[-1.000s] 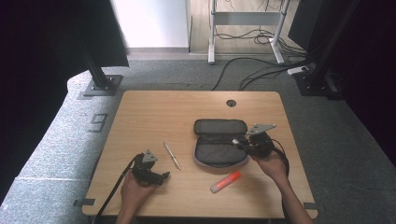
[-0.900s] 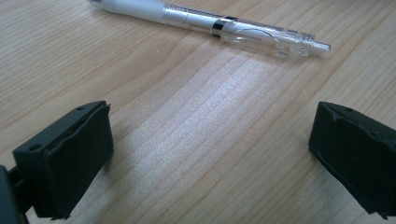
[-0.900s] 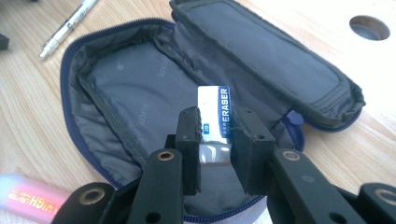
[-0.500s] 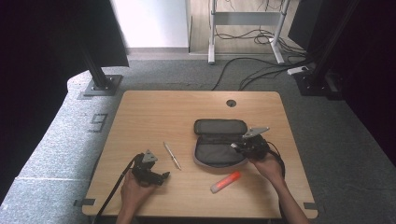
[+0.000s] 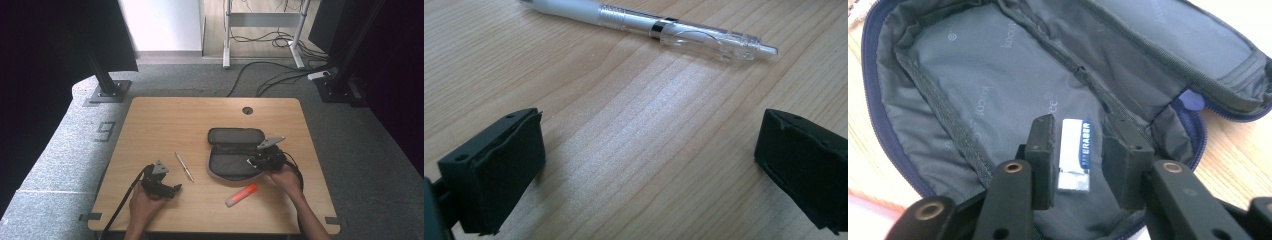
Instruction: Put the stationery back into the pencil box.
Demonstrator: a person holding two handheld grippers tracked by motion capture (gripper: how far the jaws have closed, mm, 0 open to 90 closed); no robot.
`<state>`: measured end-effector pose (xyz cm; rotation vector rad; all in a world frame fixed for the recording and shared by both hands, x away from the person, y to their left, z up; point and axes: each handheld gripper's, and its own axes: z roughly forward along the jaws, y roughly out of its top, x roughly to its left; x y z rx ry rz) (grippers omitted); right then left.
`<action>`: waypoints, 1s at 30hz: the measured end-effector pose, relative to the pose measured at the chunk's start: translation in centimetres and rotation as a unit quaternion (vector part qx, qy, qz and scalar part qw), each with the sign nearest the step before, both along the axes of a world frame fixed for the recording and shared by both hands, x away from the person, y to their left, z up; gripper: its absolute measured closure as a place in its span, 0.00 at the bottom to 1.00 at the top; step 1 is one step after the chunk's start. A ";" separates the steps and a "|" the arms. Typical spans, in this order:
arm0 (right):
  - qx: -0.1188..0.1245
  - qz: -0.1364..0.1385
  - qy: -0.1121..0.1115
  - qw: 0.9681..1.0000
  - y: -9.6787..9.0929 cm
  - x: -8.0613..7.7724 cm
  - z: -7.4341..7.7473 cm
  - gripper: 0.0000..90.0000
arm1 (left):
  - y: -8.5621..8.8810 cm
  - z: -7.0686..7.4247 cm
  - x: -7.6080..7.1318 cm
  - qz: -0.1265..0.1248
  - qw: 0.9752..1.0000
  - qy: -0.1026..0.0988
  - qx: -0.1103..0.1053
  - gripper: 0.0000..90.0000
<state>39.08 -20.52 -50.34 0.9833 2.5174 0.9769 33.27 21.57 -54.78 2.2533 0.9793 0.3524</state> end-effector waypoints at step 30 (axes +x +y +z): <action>0.018 0.018 -0.025 0.999 -0.8 -2.4 2.2 0.12 | 0.0 0.0 0.0 0.000 1.000 0.000 0.000 0.00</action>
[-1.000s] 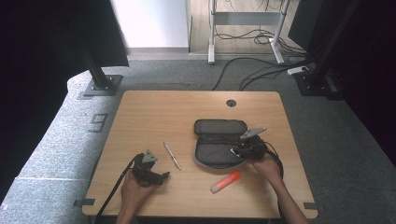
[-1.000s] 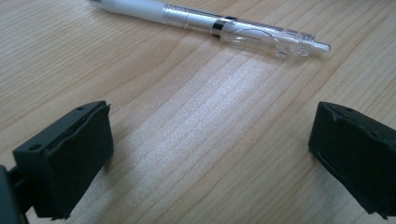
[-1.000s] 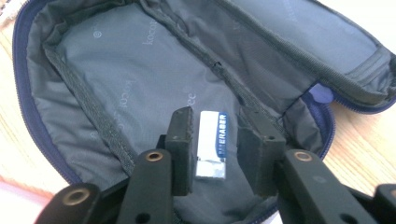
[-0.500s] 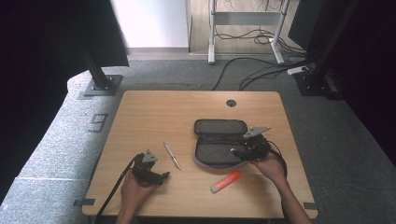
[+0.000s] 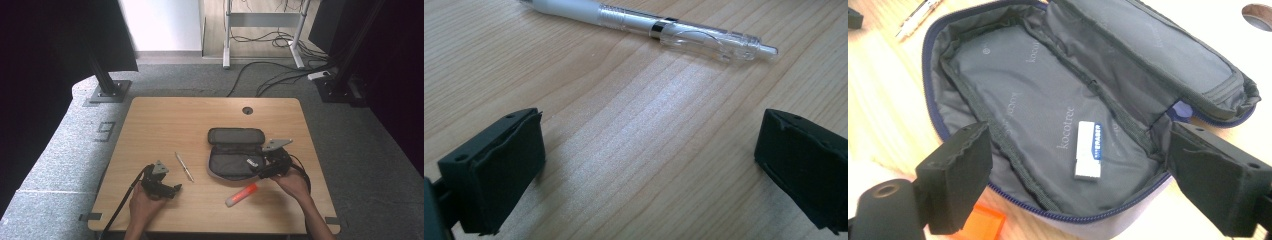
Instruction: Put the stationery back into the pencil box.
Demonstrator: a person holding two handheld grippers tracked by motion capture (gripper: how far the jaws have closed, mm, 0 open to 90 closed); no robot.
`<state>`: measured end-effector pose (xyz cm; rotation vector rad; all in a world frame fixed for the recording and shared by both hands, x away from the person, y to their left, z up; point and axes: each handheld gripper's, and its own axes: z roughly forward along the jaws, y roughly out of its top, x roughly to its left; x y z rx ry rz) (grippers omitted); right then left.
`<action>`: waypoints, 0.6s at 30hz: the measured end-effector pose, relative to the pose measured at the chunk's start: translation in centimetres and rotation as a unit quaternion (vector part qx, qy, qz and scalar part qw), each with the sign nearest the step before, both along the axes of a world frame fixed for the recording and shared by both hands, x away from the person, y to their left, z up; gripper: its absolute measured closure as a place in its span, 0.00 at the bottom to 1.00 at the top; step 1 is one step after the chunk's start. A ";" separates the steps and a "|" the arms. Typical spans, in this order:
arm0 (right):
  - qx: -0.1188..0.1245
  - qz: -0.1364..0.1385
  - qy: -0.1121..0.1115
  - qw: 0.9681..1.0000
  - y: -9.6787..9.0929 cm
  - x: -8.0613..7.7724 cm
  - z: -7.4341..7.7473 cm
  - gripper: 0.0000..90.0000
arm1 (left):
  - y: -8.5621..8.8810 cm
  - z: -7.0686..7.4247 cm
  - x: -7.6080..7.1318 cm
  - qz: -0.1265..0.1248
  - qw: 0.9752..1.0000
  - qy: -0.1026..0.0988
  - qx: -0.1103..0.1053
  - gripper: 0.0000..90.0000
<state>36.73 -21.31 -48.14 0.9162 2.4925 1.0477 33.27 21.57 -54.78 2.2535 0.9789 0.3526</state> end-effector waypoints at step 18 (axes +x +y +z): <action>0.012 0.027 -0.003 1.000 -0.2 -3.2 0.0 0.18 | 0.0 0.0 0.0 0.000 1.000 0.000 0.000 0.00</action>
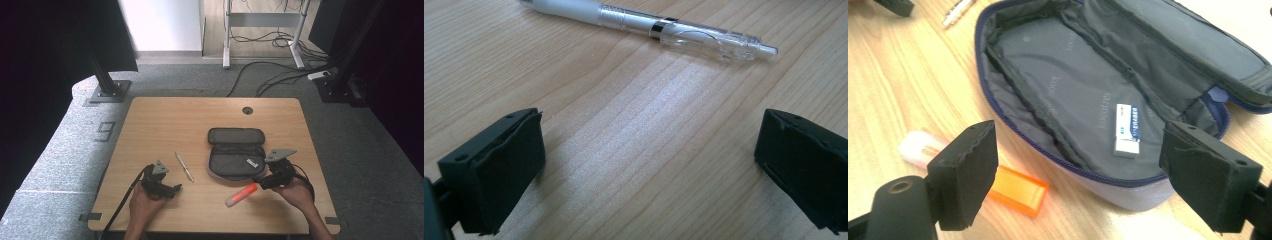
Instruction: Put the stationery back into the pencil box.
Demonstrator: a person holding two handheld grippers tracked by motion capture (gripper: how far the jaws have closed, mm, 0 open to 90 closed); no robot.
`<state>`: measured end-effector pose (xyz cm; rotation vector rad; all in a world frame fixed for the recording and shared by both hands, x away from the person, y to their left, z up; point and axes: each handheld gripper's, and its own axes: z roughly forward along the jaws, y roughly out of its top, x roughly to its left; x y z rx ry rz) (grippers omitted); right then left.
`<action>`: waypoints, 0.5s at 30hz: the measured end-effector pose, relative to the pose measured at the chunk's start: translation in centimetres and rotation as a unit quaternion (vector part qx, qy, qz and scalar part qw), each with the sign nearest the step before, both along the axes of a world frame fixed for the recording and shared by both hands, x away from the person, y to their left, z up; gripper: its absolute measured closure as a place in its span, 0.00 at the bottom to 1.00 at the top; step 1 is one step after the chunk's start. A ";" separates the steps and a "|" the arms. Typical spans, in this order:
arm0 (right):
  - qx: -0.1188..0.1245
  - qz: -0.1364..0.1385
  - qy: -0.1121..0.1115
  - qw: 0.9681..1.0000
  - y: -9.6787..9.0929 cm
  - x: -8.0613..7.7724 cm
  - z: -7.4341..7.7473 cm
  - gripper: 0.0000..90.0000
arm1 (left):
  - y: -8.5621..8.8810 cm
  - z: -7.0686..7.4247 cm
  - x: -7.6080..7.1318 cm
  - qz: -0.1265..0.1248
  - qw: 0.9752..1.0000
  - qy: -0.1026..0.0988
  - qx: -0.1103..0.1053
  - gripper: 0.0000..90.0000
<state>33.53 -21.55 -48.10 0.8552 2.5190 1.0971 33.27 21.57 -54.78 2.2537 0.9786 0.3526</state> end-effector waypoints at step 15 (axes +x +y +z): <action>0.023 0.032 0.000 0.999 0.8 -2.8 -0.5 0.24 | 0.0 0.0 0.0 0.000 1.000 0.000 0.000 0.00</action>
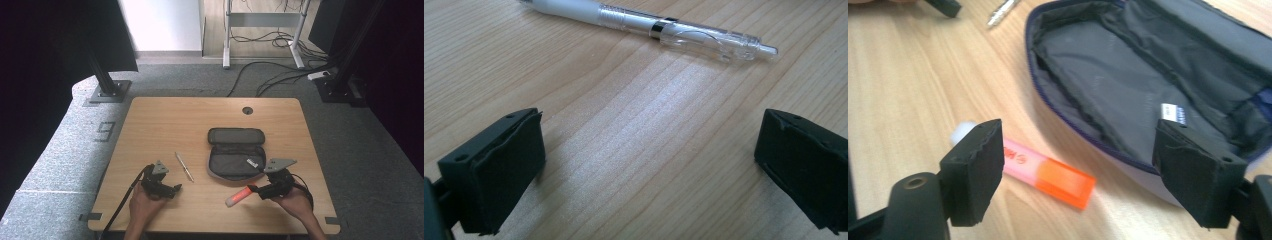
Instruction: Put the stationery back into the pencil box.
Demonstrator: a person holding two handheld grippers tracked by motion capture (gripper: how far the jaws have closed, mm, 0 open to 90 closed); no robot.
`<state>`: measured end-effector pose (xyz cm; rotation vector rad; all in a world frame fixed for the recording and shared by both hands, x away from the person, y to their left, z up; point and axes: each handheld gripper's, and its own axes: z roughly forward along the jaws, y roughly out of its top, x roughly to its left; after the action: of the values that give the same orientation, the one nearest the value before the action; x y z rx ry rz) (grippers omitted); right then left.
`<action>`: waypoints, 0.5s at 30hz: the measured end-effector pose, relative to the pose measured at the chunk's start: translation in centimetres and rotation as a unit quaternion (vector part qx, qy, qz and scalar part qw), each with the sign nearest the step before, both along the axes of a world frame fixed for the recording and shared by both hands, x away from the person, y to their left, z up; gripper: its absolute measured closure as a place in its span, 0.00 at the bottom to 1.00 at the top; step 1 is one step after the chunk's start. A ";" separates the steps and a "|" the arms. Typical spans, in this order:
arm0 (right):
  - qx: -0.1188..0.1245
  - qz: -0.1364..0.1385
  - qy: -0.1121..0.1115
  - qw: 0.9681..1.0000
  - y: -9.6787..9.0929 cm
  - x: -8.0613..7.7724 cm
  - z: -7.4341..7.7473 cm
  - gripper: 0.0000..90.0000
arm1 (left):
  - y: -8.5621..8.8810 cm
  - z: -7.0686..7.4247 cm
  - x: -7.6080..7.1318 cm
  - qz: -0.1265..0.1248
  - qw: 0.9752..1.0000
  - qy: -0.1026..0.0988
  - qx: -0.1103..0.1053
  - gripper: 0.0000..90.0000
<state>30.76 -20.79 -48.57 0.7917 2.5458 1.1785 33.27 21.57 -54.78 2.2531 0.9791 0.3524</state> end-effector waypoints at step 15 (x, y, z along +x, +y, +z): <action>0.000 0.052 0.011 0.999 2.2 -1.8 -1.4 0.32 | 0.0 0.0 0.0 0.000 1.000 0.000 0.000 0.00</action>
<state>28.98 -18.58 -49.98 0.6846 2.6335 1.2075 33.27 21.57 -54.78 2.2533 0.9788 0.3526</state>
